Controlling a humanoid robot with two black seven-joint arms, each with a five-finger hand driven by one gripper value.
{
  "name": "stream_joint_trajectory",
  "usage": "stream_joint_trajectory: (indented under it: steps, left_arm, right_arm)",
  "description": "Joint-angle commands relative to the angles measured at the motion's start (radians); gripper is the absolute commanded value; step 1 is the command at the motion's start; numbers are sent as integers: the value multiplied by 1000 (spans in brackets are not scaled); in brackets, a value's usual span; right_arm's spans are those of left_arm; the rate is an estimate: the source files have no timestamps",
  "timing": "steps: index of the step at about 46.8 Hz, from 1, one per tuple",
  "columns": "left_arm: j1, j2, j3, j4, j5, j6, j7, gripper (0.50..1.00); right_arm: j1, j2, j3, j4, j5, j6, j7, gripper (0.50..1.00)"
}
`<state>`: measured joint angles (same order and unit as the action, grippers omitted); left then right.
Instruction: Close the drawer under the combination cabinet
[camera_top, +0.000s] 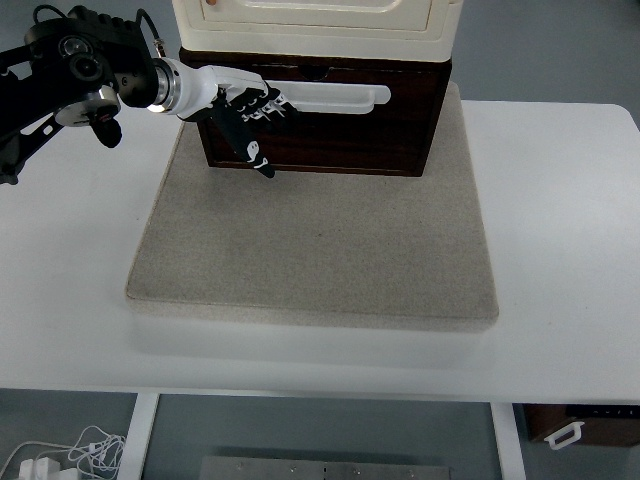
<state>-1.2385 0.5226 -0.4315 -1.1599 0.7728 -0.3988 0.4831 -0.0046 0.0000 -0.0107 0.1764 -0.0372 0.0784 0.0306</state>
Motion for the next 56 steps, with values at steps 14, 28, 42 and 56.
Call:
stream_joint_trajectory:
  steps: [14,28,42,56]
  left_arm:
    - [10,-4,-56,-26,-23,-94,-24,996]
    - [13,-21,-190,-72,-116,-167,-210,996]
    - [10,-27,-506,-75,-216,-161,-425,996]
    - [1,-16,-789,-24,-257,-17,-457,996]
  right_arm:
    - [0,0,0,0,0,0,0,952]
    - [0,0,0,0,-1,0,0,952]
    - [0,0,0,0,0,0,0,952]
    - [0,0,0,0,0,0,0,952]
